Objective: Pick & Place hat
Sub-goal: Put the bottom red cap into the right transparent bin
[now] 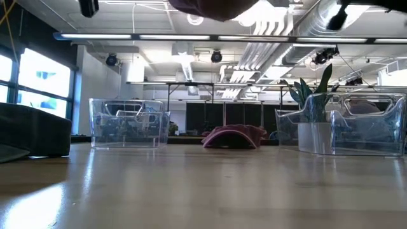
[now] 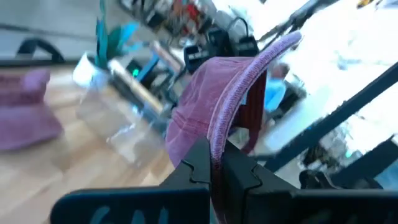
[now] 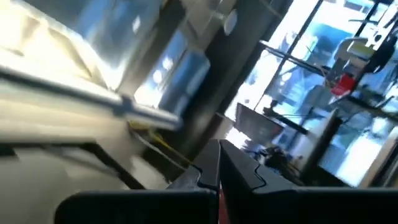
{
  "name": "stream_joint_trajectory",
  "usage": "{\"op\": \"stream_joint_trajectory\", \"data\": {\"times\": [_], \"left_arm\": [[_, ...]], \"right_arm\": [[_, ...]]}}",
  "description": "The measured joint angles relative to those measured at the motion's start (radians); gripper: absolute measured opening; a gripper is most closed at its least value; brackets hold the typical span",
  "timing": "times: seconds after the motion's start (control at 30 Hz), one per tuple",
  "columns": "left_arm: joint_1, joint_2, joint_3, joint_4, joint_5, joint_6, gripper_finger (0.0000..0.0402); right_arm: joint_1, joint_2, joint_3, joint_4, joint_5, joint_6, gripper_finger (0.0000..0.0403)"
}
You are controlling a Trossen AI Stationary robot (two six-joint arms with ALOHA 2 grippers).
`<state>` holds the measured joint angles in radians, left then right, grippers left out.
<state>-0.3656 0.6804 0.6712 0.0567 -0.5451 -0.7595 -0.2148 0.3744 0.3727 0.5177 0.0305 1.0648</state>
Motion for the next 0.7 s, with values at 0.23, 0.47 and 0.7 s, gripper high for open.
{"op": "stream_joint_trajectory", "data": {"times": [0.23, 0.47, 0.7], "left_arm": [[0.000, -0.087, 0.000, 0.063, -0.031, 0.095, 0.0000], [-0.001, -0.084, 0.000, 0.121, -0.010, 0.153, 0.0000], [-0.001, -0.013, 0.000, 0.124, -0.047, 0.129, 0.0000]], "right_arm": [[0.199, 0.454, 0.403, -0.349, -0.041, -0.099, 0.0001], [0.272, 0.803, 0.741, -0.685, 0.110, -0.113, 0.0001], [0.304, 1.026, 1.065, -0.764, 0.009, -0.196, 0.0000]]}}
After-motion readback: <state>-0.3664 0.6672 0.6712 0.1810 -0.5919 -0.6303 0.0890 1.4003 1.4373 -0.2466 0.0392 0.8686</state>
